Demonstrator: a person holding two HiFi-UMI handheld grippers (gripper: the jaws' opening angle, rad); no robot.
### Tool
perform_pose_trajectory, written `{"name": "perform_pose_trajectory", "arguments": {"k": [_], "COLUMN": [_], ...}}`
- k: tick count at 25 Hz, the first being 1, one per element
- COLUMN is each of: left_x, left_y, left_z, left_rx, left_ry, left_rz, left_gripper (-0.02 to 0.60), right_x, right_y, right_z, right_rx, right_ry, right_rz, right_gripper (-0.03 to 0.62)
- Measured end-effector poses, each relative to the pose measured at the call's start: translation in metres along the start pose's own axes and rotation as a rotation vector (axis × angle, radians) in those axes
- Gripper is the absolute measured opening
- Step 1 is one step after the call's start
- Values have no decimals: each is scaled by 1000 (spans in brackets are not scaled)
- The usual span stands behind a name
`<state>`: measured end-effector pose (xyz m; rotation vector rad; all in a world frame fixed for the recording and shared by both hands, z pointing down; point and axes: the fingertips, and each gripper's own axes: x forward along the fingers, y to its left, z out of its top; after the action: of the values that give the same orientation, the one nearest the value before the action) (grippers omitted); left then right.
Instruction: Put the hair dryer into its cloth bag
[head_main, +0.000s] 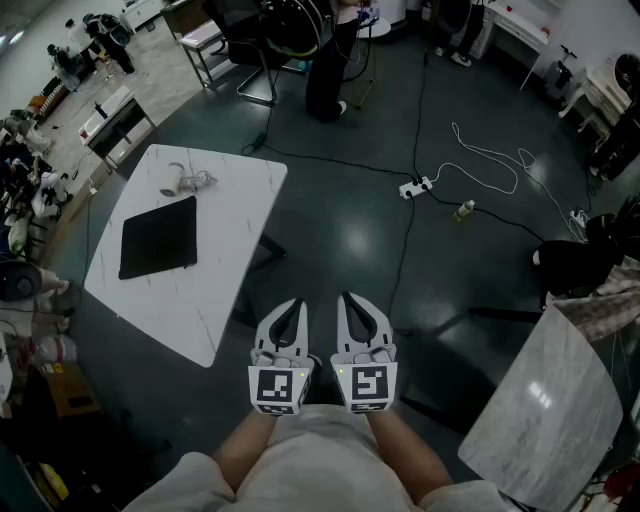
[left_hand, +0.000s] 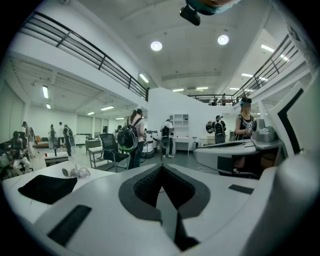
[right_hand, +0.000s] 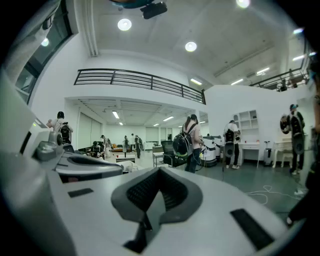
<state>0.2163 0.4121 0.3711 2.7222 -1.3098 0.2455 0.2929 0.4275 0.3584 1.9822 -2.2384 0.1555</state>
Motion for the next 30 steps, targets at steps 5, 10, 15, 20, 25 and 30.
{"name": "perform_pose_trajectory", "arguments": {"k": [5,10,15,20,25,30], "left_x": [7,16,15,10,0,-3], "left_y": [22,47,80,141,202,253], "left_z": [-6,-10,-17,-27,-29,-27], "left_rx": [-19,-22,-14,-51,-78,-102], "left_ry": [18,29,46,76,82,63], "left_rz": [5,14,45,131,210,250], "left_gripper": [7,6,6,6,6,7], "right_x": [23,47,82,130,177,223], "right_y": [6,16,35,73,121,164], "right_z": [0,-1,-1,0,9,23], "right_rx": [7,5,-1,-19,-59,-100], "right_ry": [13,15,4,18,31,26], "right_rz": [0,10,42,124,212,271], "right_gripper": [15,15,15,15,15,15]}}
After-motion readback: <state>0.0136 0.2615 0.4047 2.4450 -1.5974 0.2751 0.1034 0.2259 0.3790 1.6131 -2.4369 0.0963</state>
